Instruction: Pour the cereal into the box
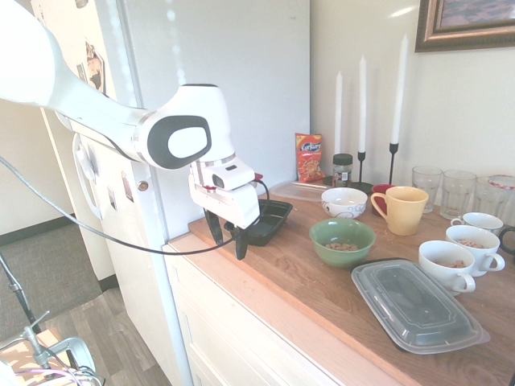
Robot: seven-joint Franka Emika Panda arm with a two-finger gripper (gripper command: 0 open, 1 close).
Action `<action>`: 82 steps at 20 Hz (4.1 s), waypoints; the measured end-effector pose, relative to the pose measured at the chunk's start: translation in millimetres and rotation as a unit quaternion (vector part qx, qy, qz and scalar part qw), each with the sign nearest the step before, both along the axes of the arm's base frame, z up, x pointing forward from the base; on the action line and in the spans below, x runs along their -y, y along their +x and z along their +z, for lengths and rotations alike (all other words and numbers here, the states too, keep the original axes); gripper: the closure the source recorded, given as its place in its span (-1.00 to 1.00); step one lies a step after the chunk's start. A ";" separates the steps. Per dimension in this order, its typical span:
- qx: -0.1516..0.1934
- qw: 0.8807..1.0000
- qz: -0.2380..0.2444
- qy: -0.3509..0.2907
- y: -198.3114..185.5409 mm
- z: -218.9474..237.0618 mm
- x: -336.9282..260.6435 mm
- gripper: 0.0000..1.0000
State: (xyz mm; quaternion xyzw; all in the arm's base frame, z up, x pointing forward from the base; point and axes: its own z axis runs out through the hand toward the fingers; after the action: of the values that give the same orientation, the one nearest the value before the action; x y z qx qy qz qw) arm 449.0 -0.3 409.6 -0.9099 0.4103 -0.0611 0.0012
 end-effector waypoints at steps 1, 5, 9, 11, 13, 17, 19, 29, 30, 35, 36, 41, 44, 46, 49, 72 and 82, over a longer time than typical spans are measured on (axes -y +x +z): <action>0.005 1.000 -0.005 -0.001 6.3 7.7 6.2 -1.00; 0.018 0.999 -0.030 0.002 36.1 30.3 34.1 -1.00; 0.030 0.998 -0.057 0.005 70.6 41.3 67.2 -1.00; 0.033 0.997 -0.068 0.007 80.8 45.5 79.6 -1.00; 0.035 0.996 -0.079 0.011 88.8 50.0 92.9 -1.00; 0.039 0.996 -0.083 0.020 109.3 46.8 122.7 -1.00; 0.035 0.996 -0.077 0.021 121.6 38.4 134.9 -1.00; 0.037 0.997 -0.069 0.019 172.7 1.3 177.9 -1.00; 0.040 0.997 -0.067 0.020 177.9 -2.0 178.5 -1.00; 0.043 0.997 -0.062 0.025 198.4 -17.6 184.5 -1.00; 0.042 0.997 -0.063 0.025 201.8 -21.9 186.8 -1.00; 0.039 0.997 -0.059 0.024 222.2 -41.3 191.8 -1.00; 0.041 0.998 -0.051 0.024 231.9 -41.3 184.3 -1.00; 0.043 0.998 -0.047 0.024 236.1 -37.5 179.7 -1.00; 0.051 0.997 -0.044 0.023 241.9 -23.3 177.5 -1.00; 0.023 0.998 -0.052 0.036 274.5 -65.4 180.8 1.00; 0.022 0.997 -0.058 0.042 272.9 -66.8 184.1 1.00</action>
State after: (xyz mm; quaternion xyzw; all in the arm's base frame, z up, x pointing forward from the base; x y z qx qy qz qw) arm 722.0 -184.4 342.8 -0.8824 0.4640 -0.0643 0.0448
